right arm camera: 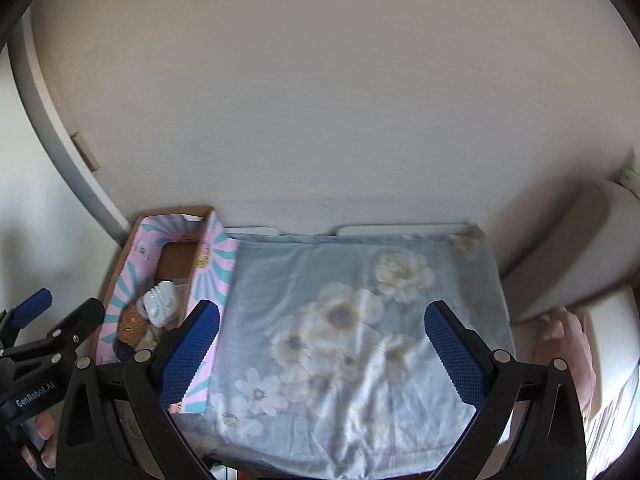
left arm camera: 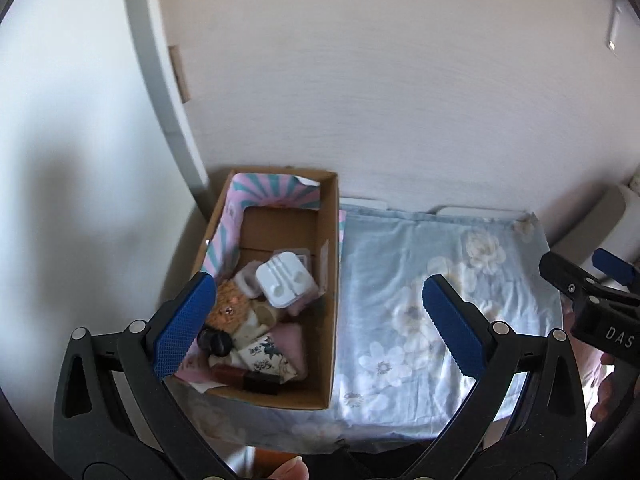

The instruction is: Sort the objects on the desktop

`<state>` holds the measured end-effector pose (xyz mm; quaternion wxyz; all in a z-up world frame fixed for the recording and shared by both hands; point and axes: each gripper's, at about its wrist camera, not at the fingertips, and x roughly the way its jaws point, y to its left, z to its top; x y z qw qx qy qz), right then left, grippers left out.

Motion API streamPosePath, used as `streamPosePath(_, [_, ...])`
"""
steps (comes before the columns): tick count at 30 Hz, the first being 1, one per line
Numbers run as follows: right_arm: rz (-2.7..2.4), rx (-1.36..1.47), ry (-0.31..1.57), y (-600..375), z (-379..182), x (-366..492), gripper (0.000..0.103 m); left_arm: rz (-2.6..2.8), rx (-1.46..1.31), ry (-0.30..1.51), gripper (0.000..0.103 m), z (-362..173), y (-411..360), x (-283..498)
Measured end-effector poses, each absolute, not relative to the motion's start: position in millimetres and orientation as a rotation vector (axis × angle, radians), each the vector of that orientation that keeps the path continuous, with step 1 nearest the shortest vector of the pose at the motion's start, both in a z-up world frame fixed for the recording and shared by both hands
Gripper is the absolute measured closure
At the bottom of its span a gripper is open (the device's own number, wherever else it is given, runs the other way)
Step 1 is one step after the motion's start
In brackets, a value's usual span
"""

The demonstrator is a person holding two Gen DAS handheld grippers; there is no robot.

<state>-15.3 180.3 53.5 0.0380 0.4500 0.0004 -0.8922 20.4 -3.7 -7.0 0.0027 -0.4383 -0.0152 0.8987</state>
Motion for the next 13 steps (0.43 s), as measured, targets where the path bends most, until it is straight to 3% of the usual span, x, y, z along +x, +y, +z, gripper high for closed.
streamPosePath(13, [-2.781, 1.391, 0.012, 191.1, 45.9, 0.5, 0.001, 2.795, -1.377, -0.001, 0.000, -11.0, 6.3, 11.9])
